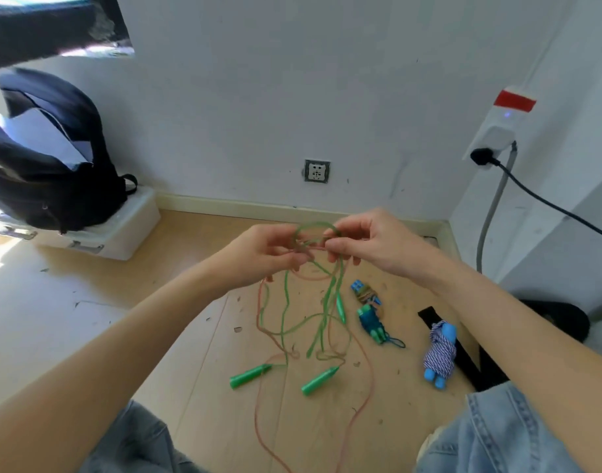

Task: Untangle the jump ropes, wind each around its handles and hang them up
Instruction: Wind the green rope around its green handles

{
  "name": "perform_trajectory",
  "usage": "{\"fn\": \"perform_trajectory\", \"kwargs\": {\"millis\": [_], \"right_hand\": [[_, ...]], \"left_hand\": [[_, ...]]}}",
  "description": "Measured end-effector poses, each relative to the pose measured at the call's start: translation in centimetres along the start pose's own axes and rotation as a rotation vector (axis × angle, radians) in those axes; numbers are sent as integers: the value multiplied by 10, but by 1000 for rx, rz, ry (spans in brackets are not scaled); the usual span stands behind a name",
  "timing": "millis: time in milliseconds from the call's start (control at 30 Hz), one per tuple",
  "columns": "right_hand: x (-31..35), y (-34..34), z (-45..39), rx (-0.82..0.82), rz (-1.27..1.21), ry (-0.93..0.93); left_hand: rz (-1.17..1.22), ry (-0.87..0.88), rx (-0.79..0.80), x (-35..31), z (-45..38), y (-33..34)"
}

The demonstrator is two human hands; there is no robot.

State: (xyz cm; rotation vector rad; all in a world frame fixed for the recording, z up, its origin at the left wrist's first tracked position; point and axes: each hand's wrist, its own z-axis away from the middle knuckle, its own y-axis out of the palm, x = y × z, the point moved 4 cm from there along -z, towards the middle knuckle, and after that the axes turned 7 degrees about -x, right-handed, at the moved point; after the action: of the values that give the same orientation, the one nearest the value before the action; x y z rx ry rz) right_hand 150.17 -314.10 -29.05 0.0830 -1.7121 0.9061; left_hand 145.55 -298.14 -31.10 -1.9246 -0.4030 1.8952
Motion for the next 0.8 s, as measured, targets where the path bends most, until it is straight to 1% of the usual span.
{"fn": "perform_trajectory", "kwargs": {"millis": [67, 133, 200, 267, 300, 333, 400, 433, 500, 533, 600, 667, 700, 767, 800], "right_hand": [[-6, -3, -4, -74, 185, -11], [-7, -5, -7, -122, 354, -23], [-7, -3, -8, -128, 376, -16], [-7, 0, -8, -110, 309, 9], [-7, 1, -8, -79, 222, 40], [-5, 2, -6, -30, 120, 79], [-3, 5, -2, 82, -42, 148], [-3, 7, 1, 130, -69, 162], [-2, 11, 4, 180, -23, 167], [-3, 12, 5, 182, 13, 175], [-4, 11, 5, 153, 58, 195], [-3, 7, 3, 71, 91, 192], [-1, 5, 2, 16, 94, 170], [4, 6, 0, -60, 29, 116], [7, 8, -1, -68, -49, 99]], "left_hand": [[-70, -9, 16, -1, 0, -2], [-167, -12, -3, 0, -1, -8], [-176, -32, -7, 1, -2, -13], [-84, -62, -8, 3, 0, -15], [-31, -71, -13, 3, 1, -15], [-1, -74, -16, 4, 1, -16], [-18, -59, 0, 4, 2, -15], [-34, -51, 13, 4, 3, -15], [-57, -55, 32, 5, 4, -14], [-88, -58, 44, 6, 5, -14], [-245, -42, 102, 8, 6, -13], [-451, -50, 192, 13, 8, -11], [-522, -85, 237, 18, 9, -10], [-567, -135, 272, 24, 11, -10], [-526, -115, 243, 22, 10, -9]]}}
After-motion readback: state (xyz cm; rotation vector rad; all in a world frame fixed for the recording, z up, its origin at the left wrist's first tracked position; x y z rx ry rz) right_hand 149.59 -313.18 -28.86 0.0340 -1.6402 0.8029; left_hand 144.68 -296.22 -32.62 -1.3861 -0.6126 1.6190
